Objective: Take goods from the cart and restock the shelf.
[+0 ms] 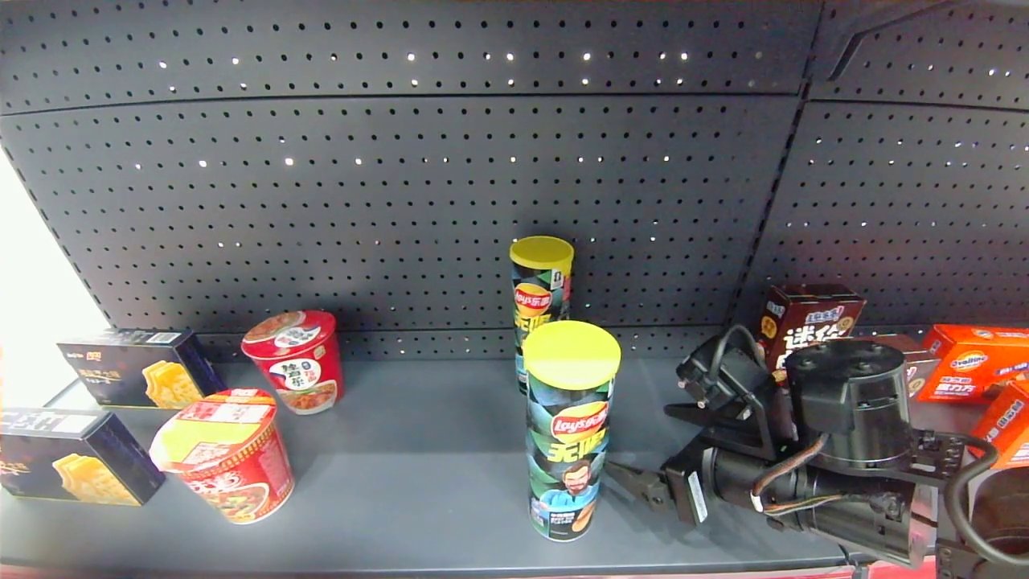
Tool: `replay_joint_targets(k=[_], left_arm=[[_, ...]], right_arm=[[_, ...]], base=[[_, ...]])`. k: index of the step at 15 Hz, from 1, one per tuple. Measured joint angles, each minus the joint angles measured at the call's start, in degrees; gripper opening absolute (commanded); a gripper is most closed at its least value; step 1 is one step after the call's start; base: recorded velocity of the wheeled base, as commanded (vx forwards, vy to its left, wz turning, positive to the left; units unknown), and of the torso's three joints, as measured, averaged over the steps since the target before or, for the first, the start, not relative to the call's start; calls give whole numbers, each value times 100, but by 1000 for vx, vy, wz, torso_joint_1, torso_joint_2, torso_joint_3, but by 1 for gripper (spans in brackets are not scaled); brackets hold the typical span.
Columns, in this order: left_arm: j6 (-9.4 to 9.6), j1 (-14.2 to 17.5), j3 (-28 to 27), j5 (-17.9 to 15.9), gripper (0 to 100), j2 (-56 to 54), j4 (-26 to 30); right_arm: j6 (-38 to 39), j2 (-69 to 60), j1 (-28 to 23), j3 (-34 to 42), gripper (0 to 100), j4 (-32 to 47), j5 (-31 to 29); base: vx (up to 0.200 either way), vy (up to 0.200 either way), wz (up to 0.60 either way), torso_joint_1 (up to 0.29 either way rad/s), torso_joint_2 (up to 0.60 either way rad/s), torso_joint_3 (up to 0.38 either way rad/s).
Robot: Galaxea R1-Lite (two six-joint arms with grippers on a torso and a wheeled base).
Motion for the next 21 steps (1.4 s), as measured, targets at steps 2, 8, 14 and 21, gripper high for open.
replay_joint_targets(k=[2,8,14,21], left_arm=[[-11,0,2,5,100,0,2],[-18,0,2,2,100,0,0],[-13,0,2,5,100,0,2],[-2,2,0,13,100,0,2]], right_arm=[[0,48,35,-27,100,0,0],[2,133,162,-101,100,0,5],[4,74,44,15,100,5,-46],[6,-429,-610,519,100,24,-57]], base=[[0,0,0,0,0,0],[0,0,0,0,0,0],[0,0,0,0,0,0],[0,0,0,0,0,0]])
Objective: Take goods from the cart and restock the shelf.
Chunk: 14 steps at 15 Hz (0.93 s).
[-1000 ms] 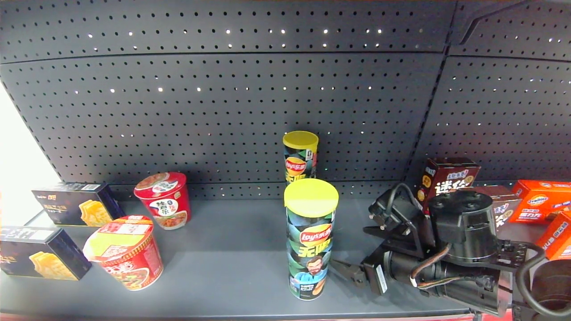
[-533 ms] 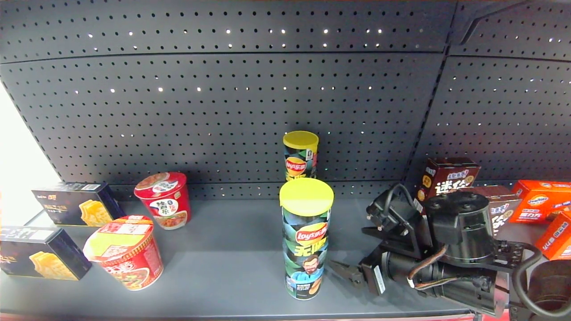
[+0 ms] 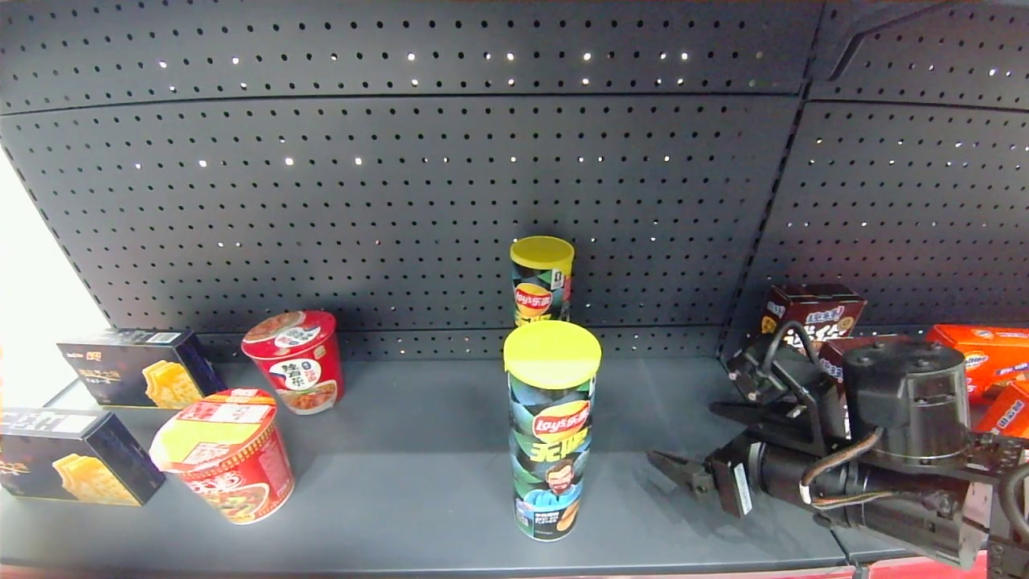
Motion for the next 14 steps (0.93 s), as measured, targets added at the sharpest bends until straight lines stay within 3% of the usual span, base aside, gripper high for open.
replay_joint_targets(k=[4,10,12,14], left_arm=[[11,-2,7,-20,100,0,0],[38,0,7,-35,100,0,0],[55,-2,7,-40,100,0,-15],[72,-2,9,-40,100,0,-11]], right_arm=[[-11,-202,-60,443,100,-28,-118],[-33,-1158,-223,-207,100,271,-247],[-33,-1822,-474,-238,100,525,-261],[-35,-2619,-1086,-172,100,684,-268]], base=[[0,0,0,0,0,0],[0,0,0,0,0,0],[0,0,0,0,0,0],[0,0,0,0,0,0]])
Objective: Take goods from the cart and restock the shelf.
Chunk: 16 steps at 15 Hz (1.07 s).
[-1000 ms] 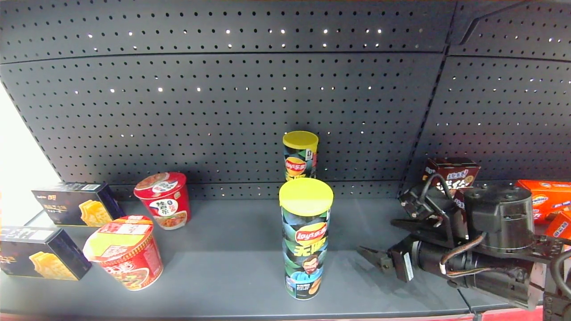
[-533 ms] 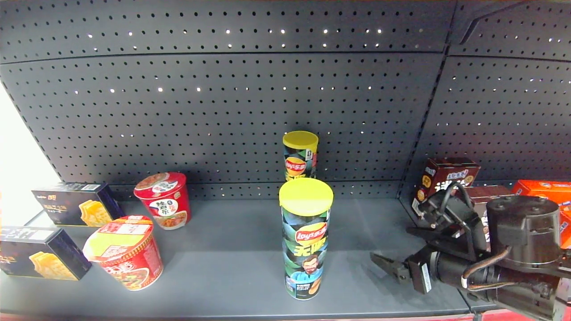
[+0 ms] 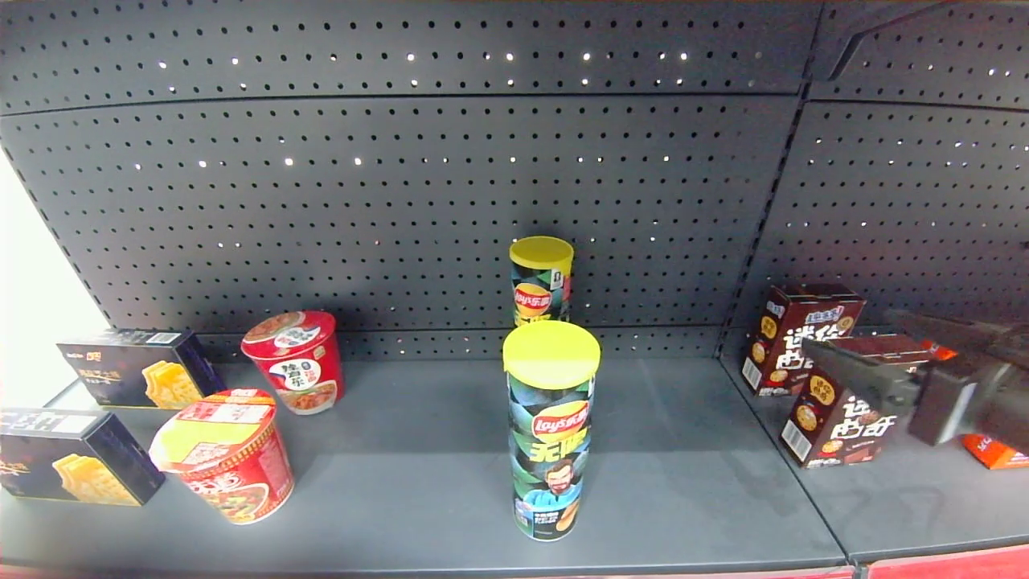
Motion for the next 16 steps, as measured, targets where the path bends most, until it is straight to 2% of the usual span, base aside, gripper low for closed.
replay_joint_targets(k=[4,8,10,13,16], left_arm=[[40,0,0,-9,100,0,7],[35,0,0,-1,100,0,7],[57,2,0,7,100,0,9],[88,2,0,-17,100,0,16],[134,2,-6,-283,100,0,22]], right_arm=[[7,-1829,-1172,833,100,446,7],[35,-4253,-1554,1491,100,2393,-6],[115,-5331,-1623,1685,100,2973,-96],[112,-6040,-1673,2581,100,2759,-244],[117,-6242,-1686,3024,100,2661,-88]], base=[[0,0,0,0,0,0],[0,0,0,0,0,0],[0,0,0,0,0,0],[0,0,0,0,0,0],[0,0,0,0,0,0]])
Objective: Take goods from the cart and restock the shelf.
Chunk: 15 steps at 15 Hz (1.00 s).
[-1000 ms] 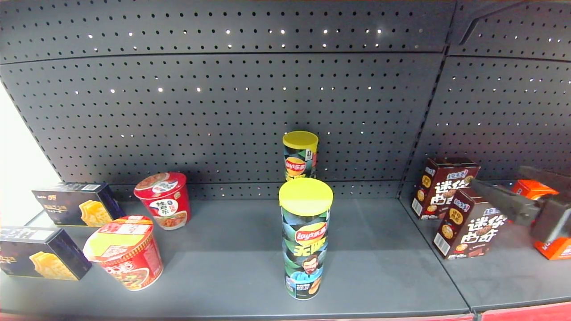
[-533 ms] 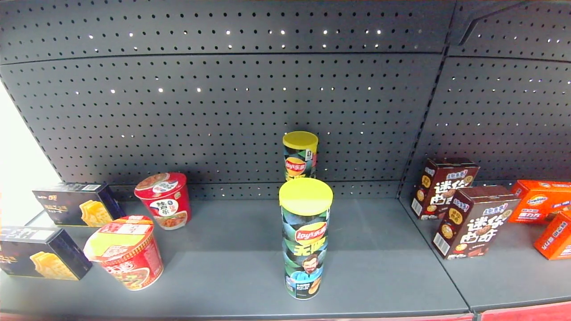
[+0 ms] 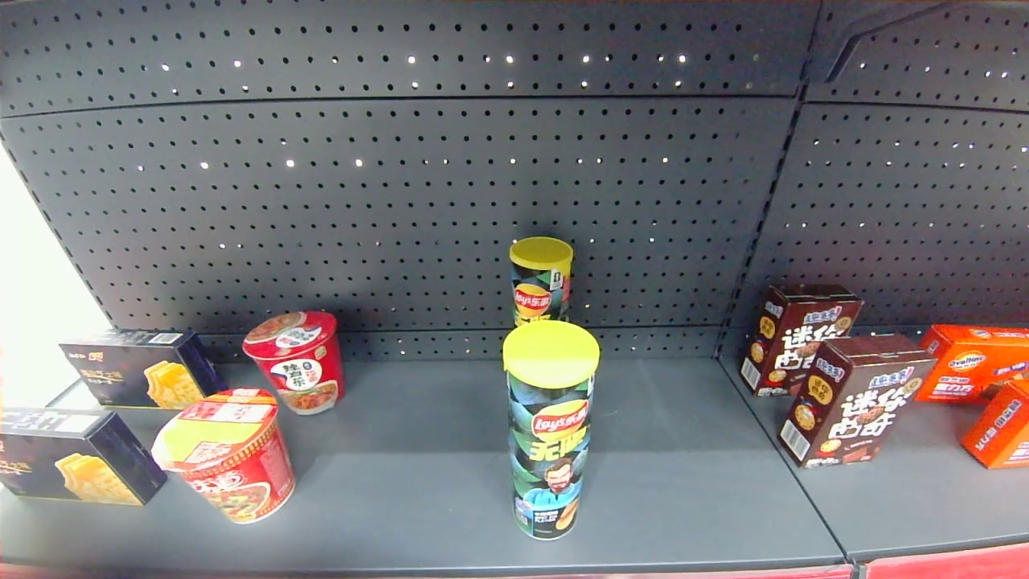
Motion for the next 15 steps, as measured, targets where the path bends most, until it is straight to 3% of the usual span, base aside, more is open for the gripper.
replay_joint_targets(k=[3,6,7,8,10,11,12,14,15], left_arm=[[44,-2,-6,-820,100,0,13],[54,-2,-11,-862,100,0,18],[65,0,-13,-686,100,0,20],[133,6,-15,-271,100,0,35],[236,33,-24,929,100,0,88],[250,44,-26,1281,100,0,93],[277,50,-26,1213,100,0,79],[623,59,-15,1090,100,0,51],[707,59,-13,1086,100,0,46]], right_arm=[[-123,-60,-4,41,100,66,685],[-101,-74,-9,-11,100,257,878],[-73,-77,-9,-17,100,246,847],[-66,-79,-9,-17,100,238,808],[-60,-82,-9,-15,100,218,508],[-57,-79,-9,-11,100,216,484],[-57,-79,-9,-11,100,218,482],[-20,-79,-9,-9,100,216,449],[2,-79,-9,-11,100,216,446]], base=[[0,0,0,0,0,0],[0,0,0,0,0,0],[0,0,0,0,0,0],[0,0,0,0,0,0],[0,0,0,0,0,0],[0,0,0,0,0,0],[0,0,0,0,0,0],[0,0,0,0,0,0],[0,0,0,0,0,0]])
